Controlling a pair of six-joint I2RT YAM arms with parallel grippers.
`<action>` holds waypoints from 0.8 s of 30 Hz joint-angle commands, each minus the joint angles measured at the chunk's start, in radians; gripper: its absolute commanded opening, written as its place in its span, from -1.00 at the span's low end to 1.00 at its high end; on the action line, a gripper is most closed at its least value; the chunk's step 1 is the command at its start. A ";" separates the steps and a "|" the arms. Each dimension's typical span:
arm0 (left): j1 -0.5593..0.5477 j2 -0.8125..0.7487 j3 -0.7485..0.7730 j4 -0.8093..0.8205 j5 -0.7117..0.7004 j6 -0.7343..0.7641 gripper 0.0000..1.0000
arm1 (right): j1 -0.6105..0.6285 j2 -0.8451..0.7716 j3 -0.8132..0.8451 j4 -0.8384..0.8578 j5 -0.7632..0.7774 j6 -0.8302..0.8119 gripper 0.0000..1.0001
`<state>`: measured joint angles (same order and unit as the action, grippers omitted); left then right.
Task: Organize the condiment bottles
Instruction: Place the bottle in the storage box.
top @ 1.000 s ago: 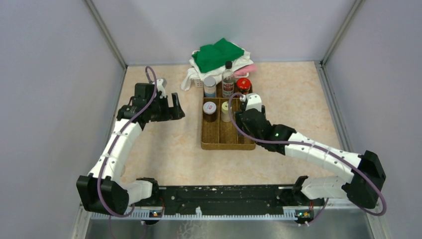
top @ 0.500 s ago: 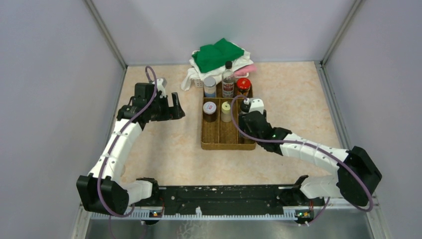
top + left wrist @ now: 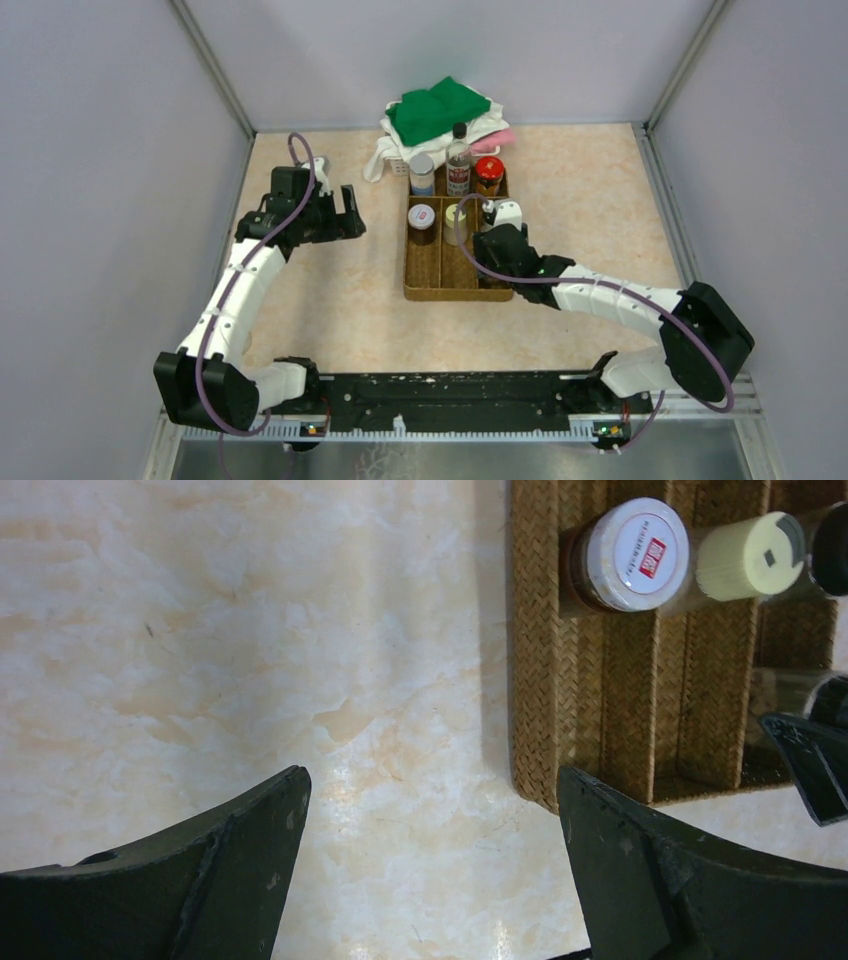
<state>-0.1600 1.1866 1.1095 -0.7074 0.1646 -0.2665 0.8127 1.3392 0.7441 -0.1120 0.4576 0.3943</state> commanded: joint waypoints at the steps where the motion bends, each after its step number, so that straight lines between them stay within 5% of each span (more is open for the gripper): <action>1: -0.004 0.015 -0.003 0.009 -0.080 -0.040 0.98 | -0.009 -0.008 0.004 0.045 0.000 0.009 0.46; 11: -0.004 0.090 0.042 -0.080 -0.103 -0.113 0.98 | -0.010 -0.082 0.001 -0.021 0.010 -0.009 0.65; 17: -0.004 0.009 0.055 -0.089 -0.381 -0.176 0.98 | -0.009 -0.178 0.074 -0.151 0.012 -0.017 0.66; 24: -0.004 0.070 0.148 -0.415 -0.702 -0.572 0.98 | -0.009 -0.169 0.241 -0.282 -0.113 -0.092 0.66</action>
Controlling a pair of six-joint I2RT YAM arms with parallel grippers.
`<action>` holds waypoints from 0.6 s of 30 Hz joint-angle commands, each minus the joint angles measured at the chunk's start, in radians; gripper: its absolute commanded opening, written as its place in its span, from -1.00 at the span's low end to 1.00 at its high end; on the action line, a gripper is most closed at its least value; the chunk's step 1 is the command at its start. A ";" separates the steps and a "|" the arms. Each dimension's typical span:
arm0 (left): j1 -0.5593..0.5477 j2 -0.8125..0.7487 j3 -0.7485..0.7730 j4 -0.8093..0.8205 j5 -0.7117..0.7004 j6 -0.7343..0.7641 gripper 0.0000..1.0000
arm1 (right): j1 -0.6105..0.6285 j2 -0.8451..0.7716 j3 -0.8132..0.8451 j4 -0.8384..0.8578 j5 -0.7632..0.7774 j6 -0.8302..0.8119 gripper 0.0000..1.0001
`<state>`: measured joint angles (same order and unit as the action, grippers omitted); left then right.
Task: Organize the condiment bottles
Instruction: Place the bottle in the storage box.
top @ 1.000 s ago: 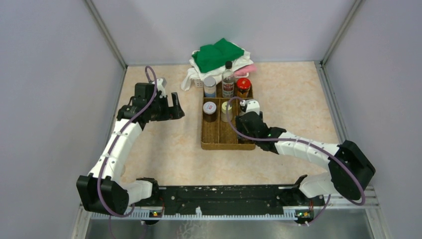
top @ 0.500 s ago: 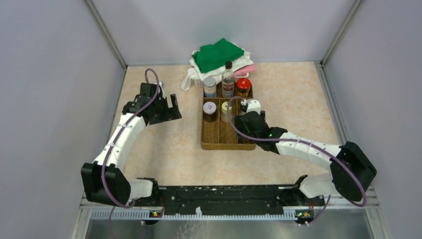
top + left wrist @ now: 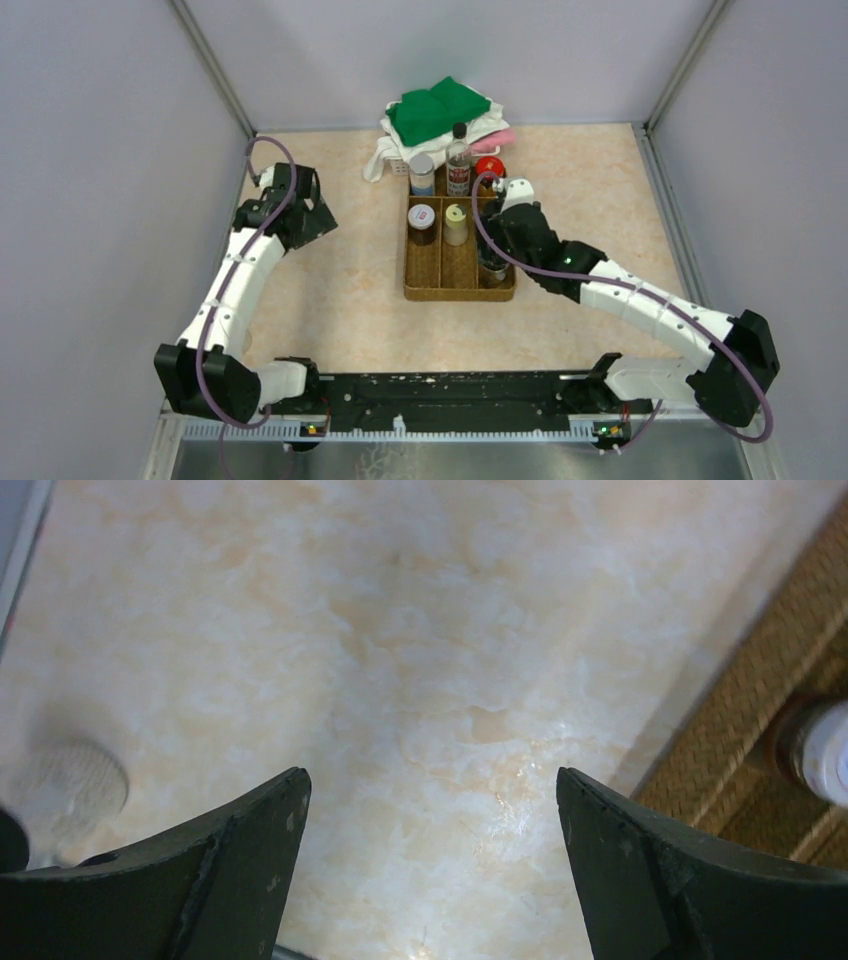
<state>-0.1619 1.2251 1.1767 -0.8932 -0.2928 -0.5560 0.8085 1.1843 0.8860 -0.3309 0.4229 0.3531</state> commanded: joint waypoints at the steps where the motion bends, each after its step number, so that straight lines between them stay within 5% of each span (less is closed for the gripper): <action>1: -0.002 0.052 0.101 -0.301 -0.285 -0.378 0.98 | -0.005 -0.010 0.108 -0.063 -0.105 -0.055 0.66; 4: 0.000 0.131 0.158 -0.513 -0.364 -0.613 0.97 | -0.004 0.010 0.121 -0.051 -0.188 -0.059 0.64; 10: 0.007 0.120 0.148 -0.521 -0.305 -0.697 0.98 | -0.002 0.094 0.163 -0.046 -0.368 -0.077 0.59; 18: 0.029 0.172 0.167 -0.522 -0.422 -0.850 0.98 | 0.015 0.186 0.198 -0.025 -0.474 -0.086 0.56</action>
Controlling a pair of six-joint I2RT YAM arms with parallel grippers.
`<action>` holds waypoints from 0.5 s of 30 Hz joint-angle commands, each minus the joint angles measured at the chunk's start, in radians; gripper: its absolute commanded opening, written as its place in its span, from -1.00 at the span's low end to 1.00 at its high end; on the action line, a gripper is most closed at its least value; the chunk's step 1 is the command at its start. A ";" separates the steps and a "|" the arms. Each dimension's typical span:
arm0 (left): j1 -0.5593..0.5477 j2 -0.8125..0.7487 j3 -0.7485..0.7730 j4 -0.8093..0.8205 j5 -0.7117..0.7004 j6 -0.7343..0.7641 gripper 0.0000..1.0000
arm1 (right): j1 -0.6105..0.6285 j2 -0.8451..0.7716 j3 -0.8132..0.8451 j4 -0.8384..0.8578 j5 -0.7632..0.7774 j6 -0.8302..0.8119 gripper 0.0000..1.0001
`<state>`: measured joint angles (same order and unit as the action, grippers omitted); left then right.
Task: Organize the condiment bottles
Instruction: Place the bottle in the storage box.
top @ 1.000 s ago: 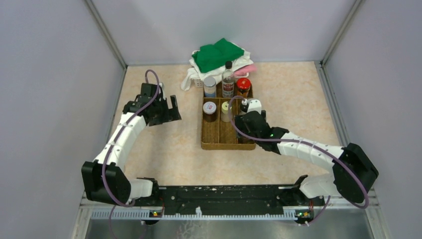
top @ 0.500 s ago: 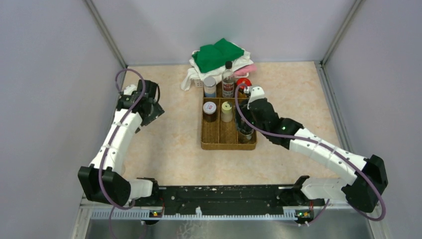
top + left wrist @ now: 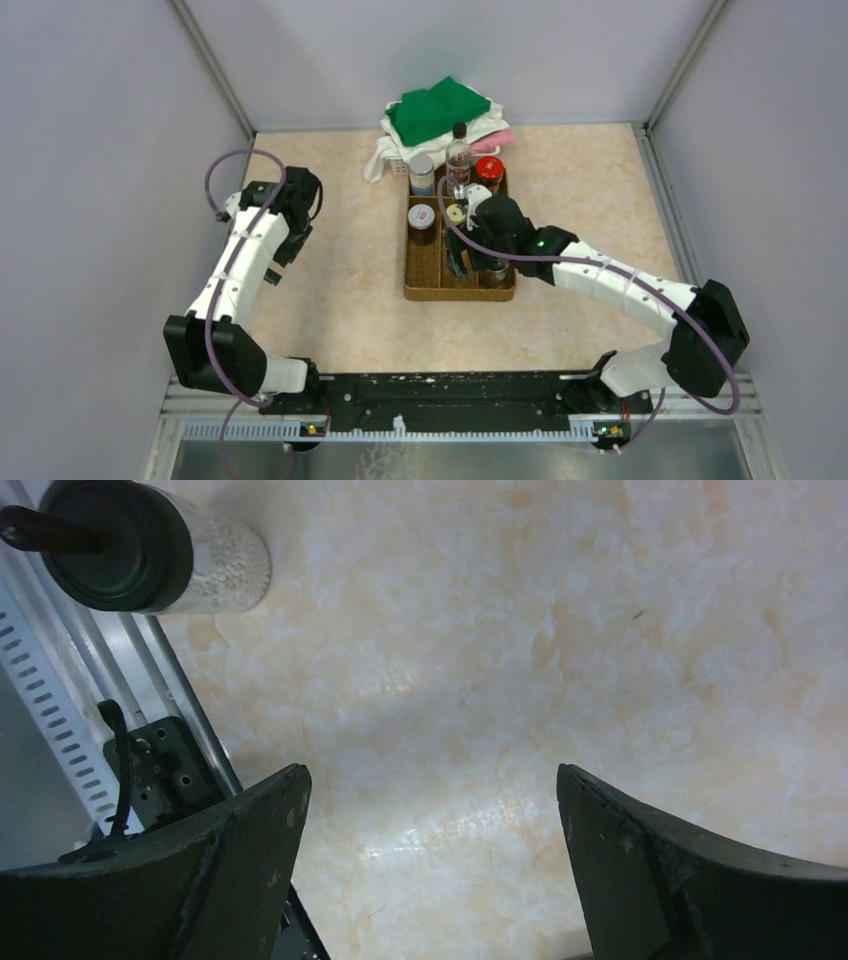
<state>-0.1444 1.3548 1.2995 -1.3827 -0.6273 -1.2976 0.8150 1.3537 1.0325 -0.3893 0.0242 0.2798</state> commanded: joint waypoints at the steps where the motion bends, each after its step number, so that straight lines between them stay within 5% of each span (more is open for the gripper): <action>1: 0.016 0.084 0.071 -0.032 -0.089 -0.094 0.98 | 0.009 0.022 0.054 0.035 -0.079 -0.012 0.57; 11: 0.121 0.209 0.044 -0.031 -0.035 -0.308 0.98 | 0.009 0.084 0.119 -0.028 -0.074 -0.072 0.56; 13: 0.125 0.248 0.103 0.009 -0.007 -0.215 0.98 | 0.010 0.096 0.127 -0.035 -0.073 -0.084 0.56; 15: 0.093 0.268 0.165 0.166 0.074 0.087 0.98 | 0.009 0.109 0.124 -0.028 -0.073 -0.094 0.57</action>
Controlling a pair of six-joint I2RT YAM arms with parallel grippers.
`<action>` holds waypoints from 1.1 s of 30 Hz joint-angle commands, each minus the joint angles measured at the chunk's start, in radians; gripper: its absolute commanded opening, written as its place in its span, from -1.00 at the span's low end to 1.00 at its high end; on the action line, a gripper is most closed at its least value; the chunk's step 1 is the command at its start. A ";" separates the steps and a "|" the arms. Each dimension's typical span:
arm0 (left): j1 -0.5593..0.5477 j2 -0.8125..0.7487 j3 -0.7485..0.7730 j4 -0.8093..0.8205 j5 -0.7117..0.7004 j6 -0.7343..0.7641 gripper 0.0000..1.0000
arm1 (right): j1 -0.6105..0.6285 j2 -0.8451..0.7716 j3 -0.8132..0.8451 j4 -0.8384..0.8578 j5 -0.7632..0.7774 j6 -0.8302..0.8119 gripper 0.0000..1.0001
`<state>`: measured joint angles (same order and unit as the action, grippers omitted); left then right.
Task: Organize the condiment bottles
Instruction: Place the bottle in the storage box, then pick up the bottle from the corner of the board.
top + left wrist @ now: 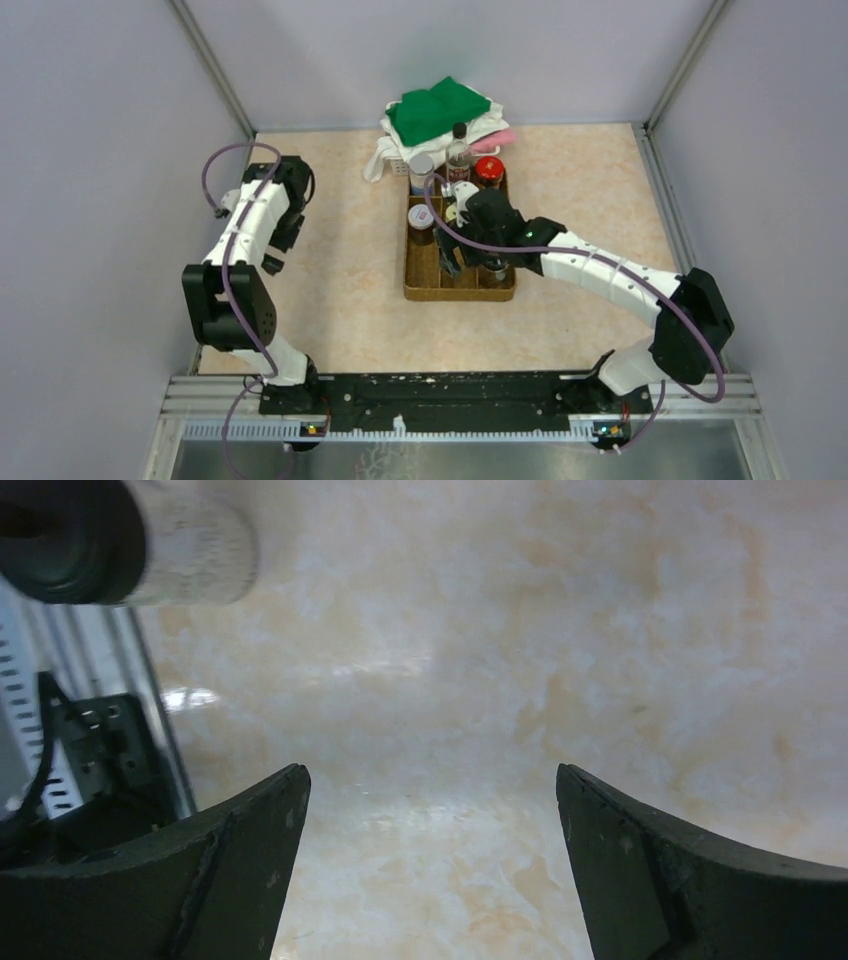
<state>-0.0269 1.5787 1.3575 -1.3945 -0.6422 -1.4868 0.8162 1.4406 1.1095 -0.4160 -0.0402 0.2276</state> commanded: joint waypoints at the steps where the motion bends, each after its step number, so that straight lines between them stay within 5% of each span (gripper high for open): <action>1: -0.058 0.034 0.108 0.251 0.086 0.385 0.98 | 0.008 0.027 0.046 0.004 -0.006 -0.043 0.56; 6: -0.153 -0.145 -0.039 0.626 0.115 0.751 0.98 | 0.008 0.047 0.021 0.056 -0.024 -0.026 0.57; 13: 0.118 -0.212 -0.018 0.695 0.288 1.001 0.98 | 0.007 0.033 0.008 0.066 -0.041 -0.015 0.57; 18: 0.286 -0.269 -0.061 0.612 0.363 0.970 0.98 | 0.008 0.051 0.044 0.035 -0.044 -0.043 0.57; 24: 0.421 -0.420 -0.166 0.561 0.287 0.923 0.98 | 0.013 0.064 0.031 0.055 -0.098 -0.021 0.55; 33: 0.477 -0.484 -0.171 0.403 0.189 0.874 0.98 | 0.055 0.061 0.021 0.068 -0.105 -0.012 0.55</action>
<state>0.4419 1.1290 1.1893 -0.9073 -0.3779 -0.5751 0.8421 1.5101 1.1133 -0.3870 -0.1287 0.2104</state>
